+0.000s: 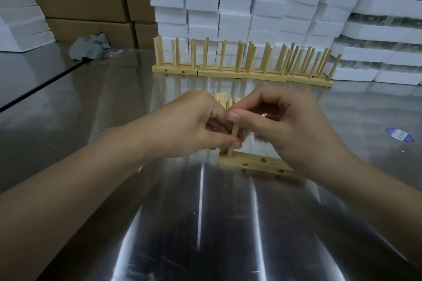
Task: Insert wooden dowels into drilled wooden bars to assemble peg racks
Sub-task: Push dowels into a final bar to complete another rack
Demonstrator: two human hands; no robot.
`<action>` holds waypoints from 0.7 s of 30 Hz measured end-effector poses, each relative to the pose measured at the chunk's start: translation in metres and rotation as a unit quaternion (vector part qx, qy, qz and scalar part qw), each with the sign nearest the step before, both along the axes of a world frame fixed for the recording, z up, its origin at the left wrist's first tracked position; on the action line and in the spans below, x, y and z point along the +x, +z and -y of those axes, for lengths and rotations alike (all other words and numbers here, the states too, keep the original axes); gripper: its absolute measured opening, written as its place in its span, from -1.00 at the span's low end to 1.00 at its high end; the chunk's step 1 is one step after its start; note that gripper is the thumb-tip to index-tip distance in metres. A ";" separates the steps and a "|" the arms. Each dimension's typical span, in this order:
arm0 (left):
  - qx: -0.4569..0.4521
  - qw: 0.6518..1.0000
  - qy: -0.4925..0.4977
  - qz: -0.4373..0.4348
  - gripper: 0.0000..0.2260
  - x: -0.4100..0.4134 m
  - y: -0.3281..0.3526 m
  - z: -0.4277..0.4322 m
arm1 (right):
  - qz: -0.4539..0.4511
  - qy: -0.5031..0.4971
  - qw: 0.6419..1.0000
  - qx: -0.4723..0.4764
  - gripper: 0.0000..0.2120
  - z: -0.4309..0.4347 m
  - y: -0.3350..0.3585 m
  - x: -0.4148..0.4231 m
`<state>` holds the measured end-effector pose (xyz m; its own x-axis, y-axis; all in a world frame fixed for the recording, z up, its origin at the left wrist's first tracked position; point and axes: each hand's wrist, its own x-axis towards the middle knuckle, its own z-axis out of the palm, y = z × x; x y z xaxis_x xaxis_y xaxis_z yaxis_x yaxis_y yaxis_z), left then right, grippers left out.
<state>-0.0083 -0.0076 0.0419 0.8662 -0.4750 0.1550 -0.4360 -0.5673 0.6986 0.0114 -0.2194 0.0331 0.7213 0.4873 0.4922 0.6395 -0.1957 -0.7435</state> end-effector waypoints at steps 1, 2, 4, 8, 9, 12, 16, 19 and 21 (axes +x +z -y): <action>0.009 1.000 -0.004 -0.002 -0.90 0.000 0.001 0.001 | -0.002 -0.004 1.000 -0.002 -0.98 -0.001 -0.001 0.000; 0.017 1.000 -0.007 -0.006 -0.89 -0.001 0.003 0.001 | 0.001 -0.009 1.000 -0.005 -0.96 -0.001 -0.002 -0.001; 0.024 1.000 -0.013 -0.010 -0.87 -0.001 0.006 0.000 | 0.010 -0.019 1.000 -0.013 -0.92 -0.002 -0.003 -0.003; 0.017 1.000 -0.002 -0.024 -0.92 -0.005 0.005 0.002 | -0.004 -0.040 0.999 -0.017 -0.92 -0.005 -0.001 -0.007; 0.010 1.000 0.006 -0.024 -0.93 -0.006 0.004 0.003 | -0.006 -0.042 0.999 -0.023 -0.94 -0.005 -0.001 -0.007; 0.009 1.000 0.021 0.006 -0.96 -0.007 0.000 0.006 | -0.016 -0.045 0.999 -0.006 -0.94 -0.003 -0.005 -0.009; 0.023 1.000 0.015 0.012 -0.94 -0.005 -0.004 0.008 | -0.052 -0.075 0.992 0.088 -0.91 -0.006 -0.022 -0.015; 0.013 1.000 0.001 -0.008 -0.88 -0.004 -0.009 0.011 | -0.035 -0.065 0.993 0.094 -0.96 -0.010 -0.031 -0.015; 0.011 1.000 -0.008 -0.015 -0.90 -0.003 -0.009 0.012 | -0.020 -0.051 0.993 0.105 -0.90 -0.009 -0.035 -0.015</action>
<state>-0.0112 -0.0191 0.0327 0.8625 -0.4919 0.1188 -0.4243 -0.5752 0.6993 -0.0032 -0.2107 -0.0023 0.7828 0.3003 0.5450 0.5933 -0.0959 -0.7993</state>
